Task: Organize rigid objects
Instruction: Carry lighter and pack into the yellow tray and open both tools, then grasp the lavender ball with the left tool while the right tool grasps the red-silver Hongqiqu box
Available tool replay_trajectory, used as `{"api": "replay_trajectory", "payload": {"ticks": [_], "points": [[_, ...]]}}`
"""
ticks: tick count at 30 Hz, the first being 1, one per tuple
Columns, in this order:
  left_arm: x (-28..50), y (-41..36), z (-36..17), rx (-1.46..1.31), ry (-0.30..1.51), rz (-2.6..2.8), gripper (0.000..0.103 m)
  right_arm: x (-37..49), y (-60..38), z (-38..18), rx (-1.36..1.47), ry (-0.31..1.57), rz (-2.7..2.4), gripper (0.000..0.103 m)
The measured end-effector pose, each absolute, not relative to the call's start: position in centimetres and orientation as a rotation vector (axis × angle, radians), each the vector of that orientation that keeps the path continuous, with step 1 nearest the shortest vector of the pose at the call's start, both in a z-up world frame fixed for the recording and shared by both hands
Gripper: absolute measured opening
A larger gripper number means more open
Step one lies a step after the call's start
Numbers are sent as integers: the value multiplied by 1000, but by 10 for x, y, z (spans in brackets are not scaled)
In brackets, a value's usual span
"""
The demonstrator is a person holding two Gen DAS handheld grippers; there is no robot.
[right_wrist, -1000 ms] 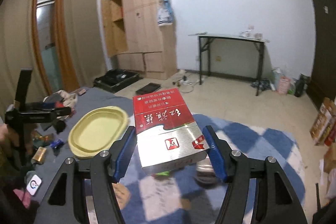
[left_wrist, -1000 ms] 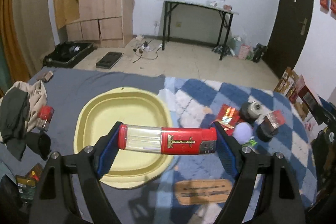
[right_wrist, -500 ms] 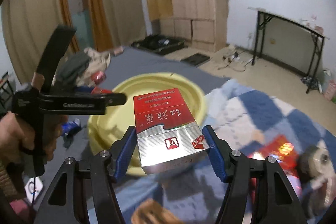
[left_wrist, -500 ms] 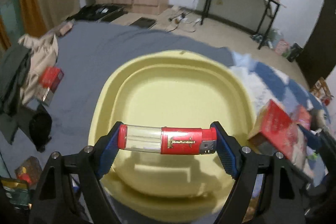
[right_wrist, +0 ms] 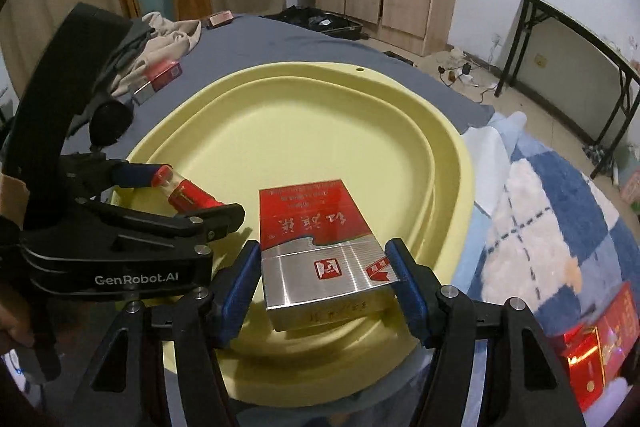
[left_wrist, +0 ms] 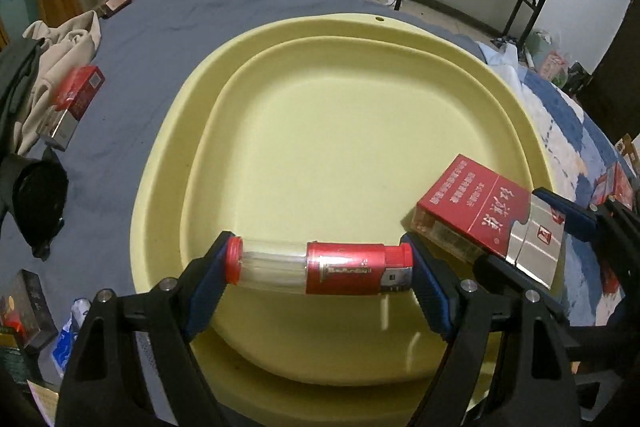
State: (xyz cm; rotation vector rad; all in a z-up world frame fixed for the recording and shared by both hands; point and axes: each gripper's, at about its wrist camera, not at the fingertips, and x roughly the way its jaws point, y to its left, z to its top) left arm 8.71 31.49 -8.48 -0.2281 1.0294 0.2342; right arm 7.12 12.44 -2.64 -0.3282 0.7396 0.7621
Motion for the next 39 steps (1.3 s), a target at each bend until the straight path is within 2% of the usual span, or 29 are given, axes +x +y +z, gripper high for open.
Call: {"api": "replay_trajectory", "payload": {"ticks": [3,4,5,7,8,10,16,22,26,31,39], "points": [[88,316,-82,-250,1028,240,84,67,123,-22,-341,748,766,64],[88,316,-80,-263,1031,240,90,65,119,-21,-339,748,768,64],[88,316,-76,-266,1027,243,91,63,115,-20,-335,744,765,67],[90,312,-67,-257,1002,240,103,60,108,-21,-320,740,772,82],[90,309,-63,-255,996,232,103,62,105,-27,-317,734,762,92],[89,301,-49,-250,978,225,103,58,97,-23,-302,731,787,102],[76,234,17,-168,896,118,103,22,38,13,-247,658,753,102],[52,152,66,-155,836,-16,103,-11,-92,54,-88,631,628,103],[34,111,63,-124,858,-30,103,-38,-187,72,-24,604,521,103],[27,72,45,-29,914,-81,103,-74,-268,56,-26,575,382,103],[16,72,45,-105,865,-96,103,-78,-299,29,54,605,333,103]]}}
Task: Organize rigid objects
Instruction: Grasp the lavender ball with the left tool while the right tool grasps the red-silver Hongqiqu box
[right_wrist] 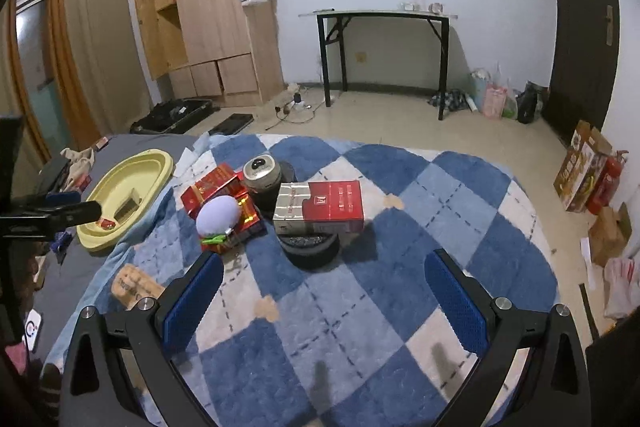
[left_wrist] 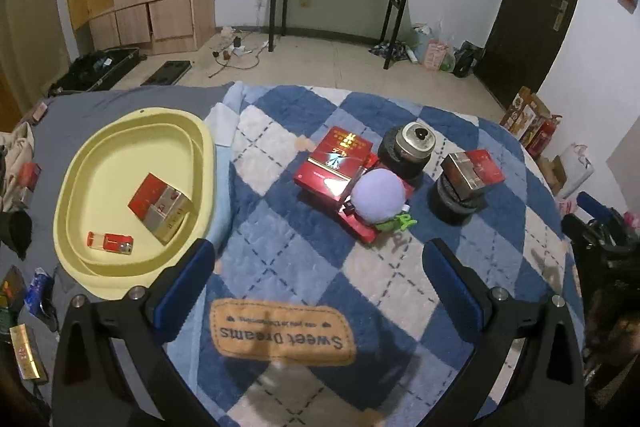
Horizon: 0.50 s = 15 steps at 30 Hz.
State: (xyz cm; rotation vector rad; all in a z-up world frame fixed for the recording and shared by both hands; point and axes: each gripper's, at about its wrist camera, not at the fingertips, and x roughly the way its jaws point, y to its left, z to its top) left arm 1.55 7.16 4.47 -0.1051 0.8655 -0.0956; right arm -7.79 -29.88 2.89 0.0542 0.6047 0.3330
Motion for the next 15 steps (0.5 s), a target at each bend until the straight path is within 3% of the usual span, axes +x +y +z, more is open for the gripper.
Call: {"api": "replay_trajectory", "payload": {"ticks": [15], "points": [[87,57,-4,-218,954,-57,103,8,-267,-12,58,659,354,103]]}}
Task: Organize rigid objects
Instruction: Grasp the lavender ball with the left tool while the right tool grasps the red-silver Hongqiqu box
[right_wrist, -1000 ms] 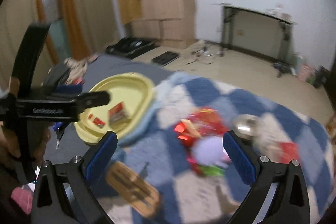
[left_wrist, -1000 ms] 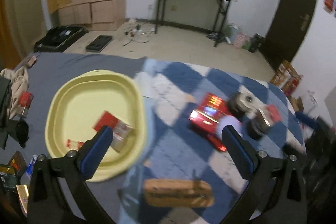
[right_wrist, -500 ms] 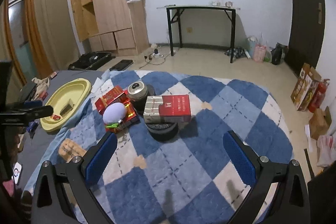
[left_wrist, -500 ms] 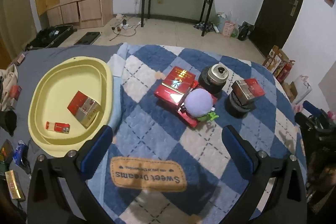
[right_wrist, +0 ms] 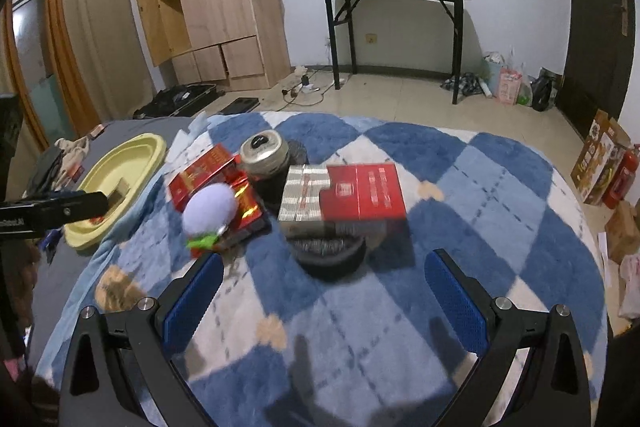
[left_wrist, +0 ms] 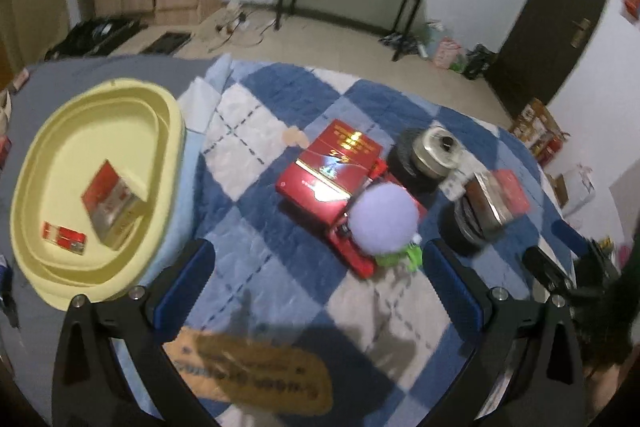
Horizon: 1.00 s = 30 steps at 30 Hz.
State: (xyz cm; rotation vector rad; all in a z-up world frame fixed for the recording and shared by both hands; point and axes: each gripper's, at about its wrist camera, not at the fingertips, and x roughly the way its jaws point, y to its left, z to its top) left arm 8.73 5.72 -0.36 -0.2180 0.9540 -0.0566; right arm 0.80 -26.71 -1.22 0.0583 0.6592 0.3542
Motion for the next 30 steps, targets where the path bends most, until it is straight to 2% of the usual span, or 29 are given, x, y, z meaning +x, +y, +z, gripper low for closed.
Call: {"api": "replay_trajectory", "payload": {"ticks": [7,20,21,23,24,25,30], "points": [[91,15,-31,-65,931,-185,103,40,-259,-31,56,657,323,103],[118,-2,-39,-96,870,-311,100,82,-247,-52,48,676,338,102],[119,-2,-39,-107,868,-316,96,84,-245,-52,43,674,338,102],[117,-3,-37,-106,858,-322,83,91,-242,-56,39,679,338,102],[116,-4,-37,-101,866,-330,71,92,-241,-58,43,687,339,102],[116,-6,-40,-93,891,-333,66,94,-240,-62,46,698,339,101],[119,-5,-53,-88,930,-335,66,95,-242,-67,58,689,357,92]]}}
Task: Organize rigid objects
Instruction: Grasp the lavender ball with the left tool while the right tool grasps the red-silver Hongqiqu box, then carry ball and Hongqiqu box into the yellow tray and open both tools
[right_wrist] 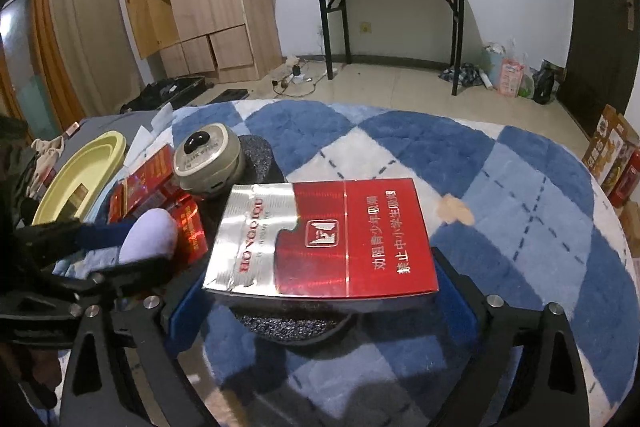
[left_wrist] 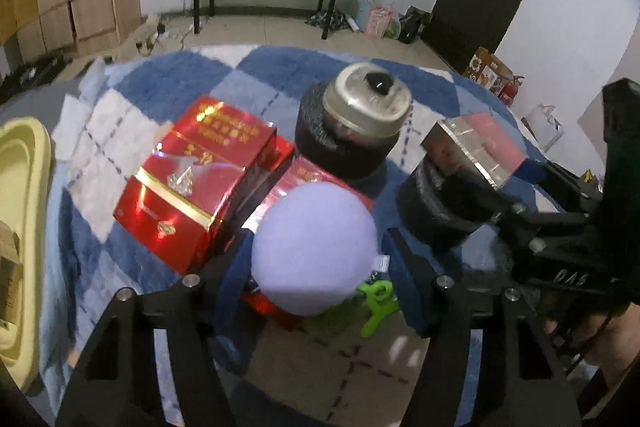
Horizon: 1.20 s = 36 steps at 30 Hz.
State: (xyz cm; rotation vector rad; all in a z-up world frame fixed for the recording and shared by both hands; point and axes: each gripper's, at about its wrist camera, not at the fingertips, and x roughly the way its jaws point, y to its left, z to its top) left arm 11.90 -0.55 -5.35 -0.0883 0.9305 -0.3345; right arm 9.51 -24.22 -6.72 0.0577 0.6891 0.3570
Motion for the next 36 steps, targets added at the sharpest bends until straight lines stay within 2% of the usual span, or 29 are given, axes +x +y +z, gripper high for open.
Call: {"api": "replay_trajectory", "payload": {"ticks": [3,4,7,11,18,27,36], "points": [[119,-3,-54,-109,922,-336,66,94,-246,-68,79,681,363,91],[119,-3,-54,-111,923,-338,60,93,-247,-68,78,681,367,90],[118,-3,-53,-114,920,-339,57,89,-249,-70,64,659,368,90],[113,4,-45,-114,912,-314,57,85,-256,-68,78,635,347,90],[85,32,18,-128,832,-257,57,59,-280,-35,118,574,315,90],[24,75,87,-170,734,-203,57,-17,-319,24,196,509,328,90],[-6,88,80,-170,709,-174,57,-90,-329,24,156,524,331,90]]}}
